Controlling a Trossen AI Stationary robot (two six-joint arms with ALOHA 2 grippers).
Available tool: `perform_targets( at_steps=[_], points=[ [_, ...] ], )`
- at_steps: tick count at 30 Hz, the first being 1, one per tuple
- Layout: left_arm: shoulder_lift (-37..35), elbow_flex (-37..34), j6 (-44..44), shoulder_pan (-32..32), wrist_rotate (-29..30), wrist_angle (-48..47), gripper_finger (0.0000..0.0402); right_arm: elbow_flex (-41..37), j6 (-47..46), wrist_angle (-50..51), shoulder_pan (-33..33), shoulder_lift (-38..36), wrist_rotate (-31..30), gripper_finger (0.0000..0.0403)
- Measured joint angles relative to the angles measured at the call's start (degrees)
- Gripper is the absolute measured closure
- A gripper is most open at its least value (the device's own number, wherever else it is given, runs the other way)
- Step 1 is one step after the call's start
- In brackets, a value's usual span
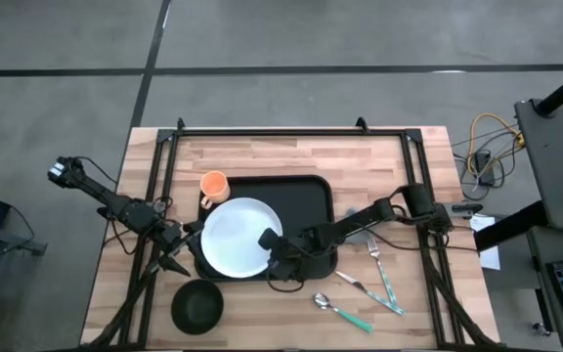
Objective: Set up tray
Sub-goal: Put the white plate on the black tray, then put the black bowl on the white plate
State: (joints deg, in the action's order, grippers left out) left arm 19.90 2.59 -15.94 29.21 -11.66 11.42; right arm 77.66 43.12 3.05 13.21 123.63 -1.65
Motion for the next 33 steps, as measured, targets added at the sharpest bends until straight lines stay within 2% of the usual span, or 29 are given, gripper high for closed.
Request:
perform_targets(
  at_steps=[8, 22, 33],
  points=[
    [0.0, 0.0, 0.0, 0.0, 0.0, 0.0, 0.0200, 0.0, -0.8, 0.6, 0.0, 0.0, 0.0, 0.0389],
    [0.0, 0.0, 0.0, 0.0, 0.0, 0.0, 0.0200, -0.1, -1.6, 1.3, 0.0, -0.6, -0.2, 0.0315],
    [0.0, 0.0, 0.0, 0.0, 0.0, 0.0, 0.0200, -0.2, -3.6, 5.4, 0.0, -3.4, -1.4, 0.0315]
  ],
)
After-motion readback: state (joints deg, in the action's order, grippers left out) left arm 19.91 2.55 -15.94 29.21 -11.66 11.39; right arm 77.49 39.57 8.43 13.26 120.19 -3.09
